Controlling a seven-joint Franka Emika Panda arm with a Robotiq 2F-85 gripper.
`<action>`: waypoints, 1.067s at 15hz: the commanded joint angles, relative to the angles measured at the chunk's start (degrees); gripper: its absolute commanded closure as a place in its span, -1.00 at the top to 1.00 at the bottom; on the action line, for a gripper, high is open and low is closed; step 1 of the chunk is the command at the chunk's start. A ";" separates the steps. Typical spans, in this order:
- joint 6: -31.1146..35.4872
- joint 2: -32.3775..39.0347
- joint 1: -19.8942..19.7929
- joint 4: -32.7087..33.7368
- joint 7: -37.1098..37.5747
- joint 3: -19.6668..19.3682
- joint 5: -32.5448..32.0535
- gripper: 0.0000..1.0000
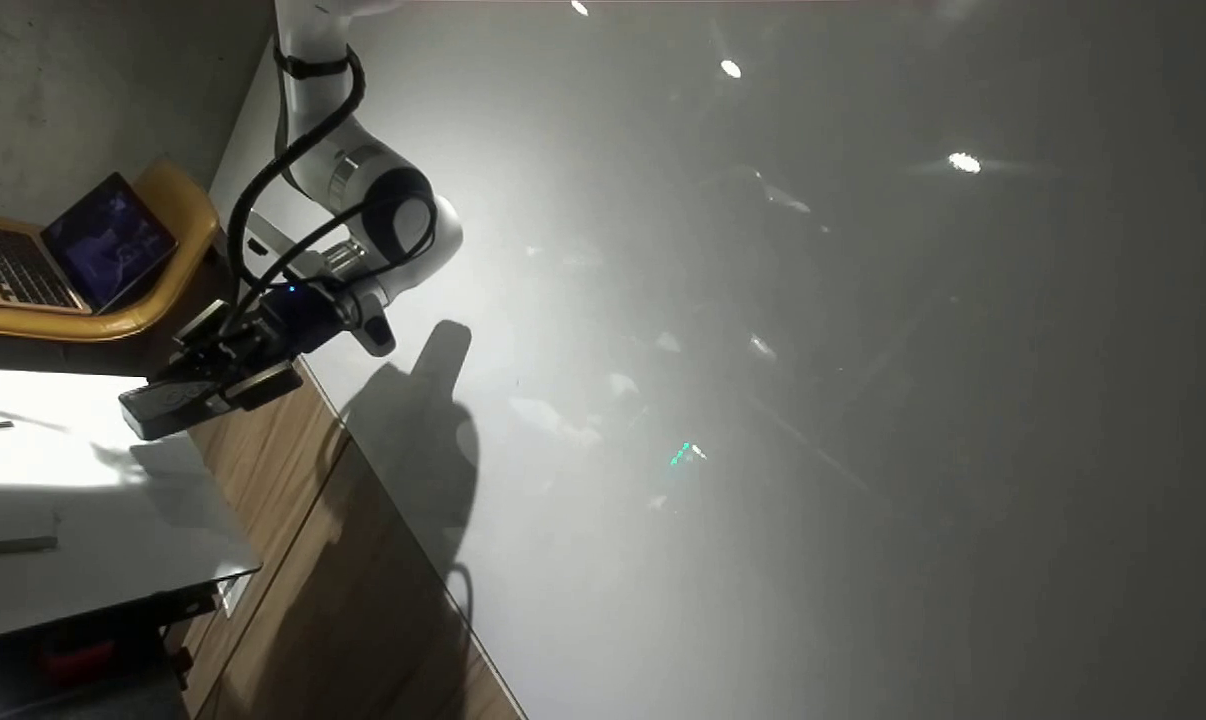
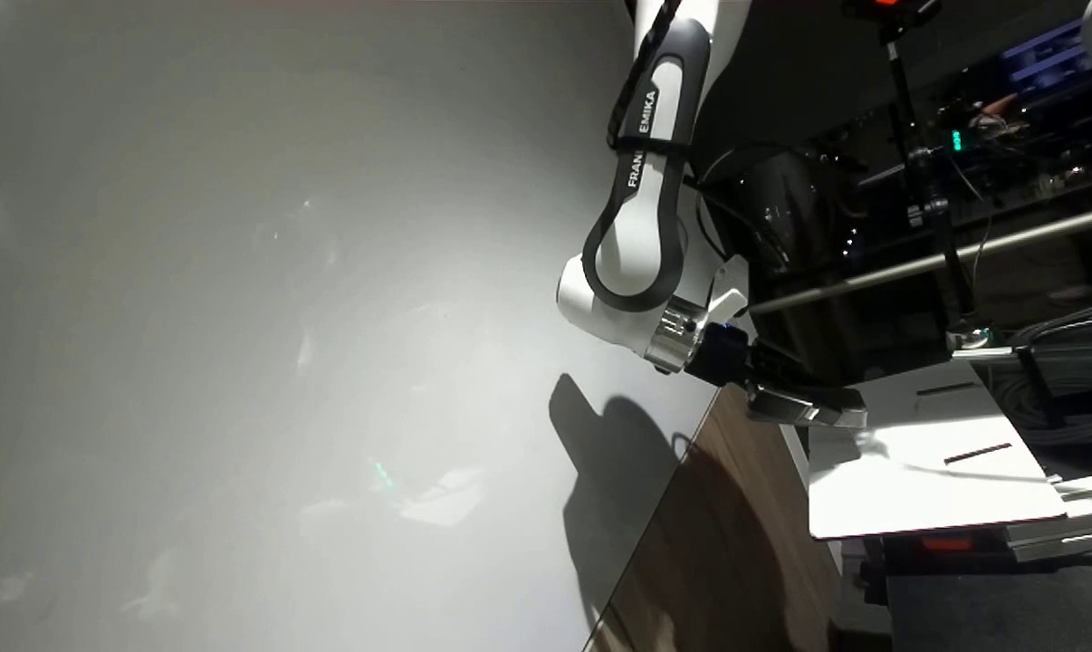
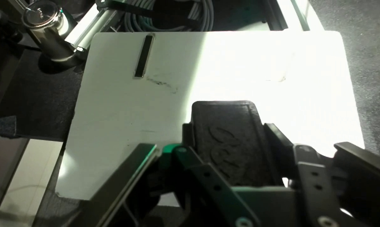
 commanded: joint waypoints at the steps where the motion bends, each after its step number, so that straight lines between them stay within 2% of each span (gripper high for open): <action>1: 0.10 1.81 -1.09 0.43 -0.87 -0.77 1.75 -0.36; 11: -0.31 4.54 -2.10 1.00 -1.46 -1.14 2.48 -0.36; 16: -0.33 4.99 -2.00 1.31 -1.32 -1.13 2.52 -0.21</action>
